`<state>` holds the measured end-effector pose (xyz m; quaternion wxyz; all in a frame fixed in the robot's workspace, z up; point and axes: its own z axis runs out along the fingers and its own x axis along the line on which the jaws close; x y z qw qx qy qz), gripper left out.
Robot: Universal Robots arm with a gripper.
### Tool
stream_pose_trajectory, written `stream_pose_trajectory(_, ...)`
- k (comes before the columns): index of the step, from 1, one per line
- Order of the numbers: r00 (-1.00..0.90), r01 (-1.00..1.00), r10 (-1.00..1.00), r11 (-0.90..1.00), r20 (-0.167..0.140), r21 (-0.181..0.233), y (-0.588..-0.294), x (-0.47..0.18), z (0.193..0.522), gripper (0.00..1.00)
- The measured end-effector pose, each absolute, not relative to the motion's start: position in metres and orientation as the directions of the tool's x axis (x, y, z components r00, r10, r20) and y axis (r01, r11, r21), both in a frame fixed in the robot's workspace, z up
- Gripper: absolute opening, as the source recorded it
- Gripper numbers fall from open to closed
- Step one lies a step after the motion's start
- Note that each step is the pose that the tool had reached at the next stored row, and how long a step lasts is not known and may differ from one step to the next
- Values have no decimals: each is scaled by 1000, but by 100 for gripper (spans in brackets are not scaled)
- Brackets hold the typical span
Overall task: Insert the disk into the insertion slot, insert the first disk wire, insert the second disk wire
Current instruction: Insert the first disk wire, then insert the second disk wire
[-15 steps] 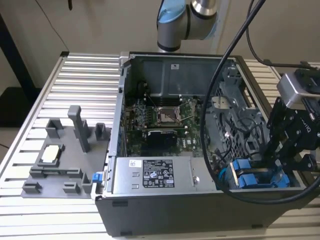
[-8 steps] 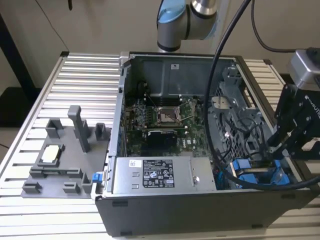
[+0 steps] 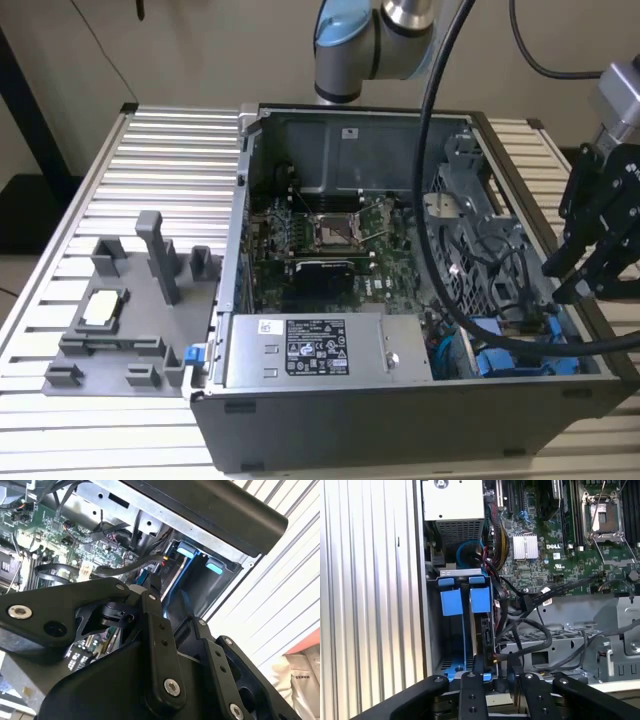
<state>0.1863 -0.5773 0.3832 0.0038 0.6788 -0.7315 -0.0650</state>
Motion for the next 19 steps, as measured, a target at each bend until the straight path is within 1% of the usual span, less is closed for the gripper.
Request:
stream_pose_trajectory(8, -79, -993, -993, 70, -83, 100, -574, 185, 383, 33)
stream_pose_trajectory(14, -73, -994, -994, 66, -85, 86, -571, 174, 383, 33)
stream_pose_trajectory(19, -39, -996, -995, 31, -97, 79, -570, 173, 382, 33)
